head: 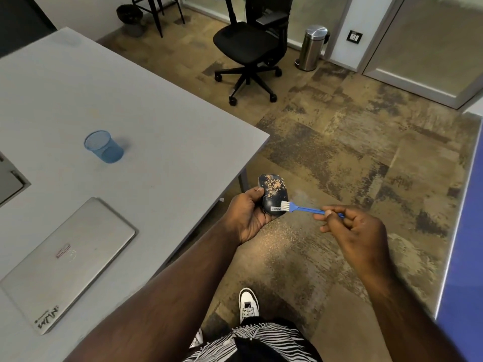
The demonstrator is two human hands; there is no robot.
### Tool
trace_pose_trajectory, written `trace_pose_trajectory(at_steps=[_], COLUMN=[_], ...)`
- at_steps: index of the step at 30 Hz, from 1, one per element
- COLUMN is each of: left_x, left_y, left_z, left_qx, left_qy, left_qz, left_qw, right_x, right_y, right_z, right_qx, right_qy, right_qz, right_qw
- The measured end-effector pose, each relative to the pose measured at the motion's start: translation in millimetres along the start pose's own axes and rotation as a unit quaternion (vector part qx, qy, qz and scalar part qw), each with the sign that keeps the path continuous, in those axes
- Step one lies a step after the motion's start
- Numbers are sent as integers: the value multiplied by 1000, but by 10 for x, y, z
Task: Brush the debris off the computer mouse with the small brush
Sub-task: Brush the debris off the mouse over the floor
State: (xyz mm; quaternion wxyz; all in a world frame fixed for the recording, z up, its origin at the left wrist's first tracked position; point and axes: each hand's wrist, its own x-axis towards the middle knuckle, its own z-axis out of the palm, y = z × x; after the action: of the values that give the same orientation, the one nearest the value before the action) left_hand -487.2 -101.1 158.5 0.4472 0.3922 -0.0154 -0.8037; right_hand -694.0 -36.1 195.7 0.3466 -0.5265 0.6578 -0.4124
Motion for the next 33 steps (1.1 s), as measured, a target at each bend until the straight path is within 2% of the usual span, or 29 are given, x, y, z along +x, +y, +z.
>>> trace_pose_trajectory(at_steps=[4, 8, 12, 16, 21, 25, 29, 33], left_x=[5, 15, 28, 16, -2, -17, -7, -23], left_y=[0, -13, -19, -18, -34, -37, -60, -57], left_z=[-19, -24, -40, -35, -24, -21, -30, -25], left_qx=[-11, -13, -5, 6, 6, 22, 28, 30], left_qy=[1, -3, 4, 2, 0, -5, 0, 2], left_qz=[-3, -5, 1, 2, -1, -2, 4, 5], left_qw=[1000, 1000, 1000, 1000, 1000, 1000, 1000, 1000], right_x=[68, 13, 69, 4, 92, 53, 116, 76], right_y=[17, -33, 13, -30, 10, -16, 33, 8], right_z=[-43, 3, -16, 12, -19, 23, -15, 9], right_qx=[10, 3, -1, -3, 4, 2, 1, -5], right_qy=[47, -9, 38, -12, 45, 5, 45, 20], right_qz=[19, -8, 21, -16, 29, 16, 32, 17], right_qw=[999, 1000, 999, 1000, 999, 1000, 998, 1000])
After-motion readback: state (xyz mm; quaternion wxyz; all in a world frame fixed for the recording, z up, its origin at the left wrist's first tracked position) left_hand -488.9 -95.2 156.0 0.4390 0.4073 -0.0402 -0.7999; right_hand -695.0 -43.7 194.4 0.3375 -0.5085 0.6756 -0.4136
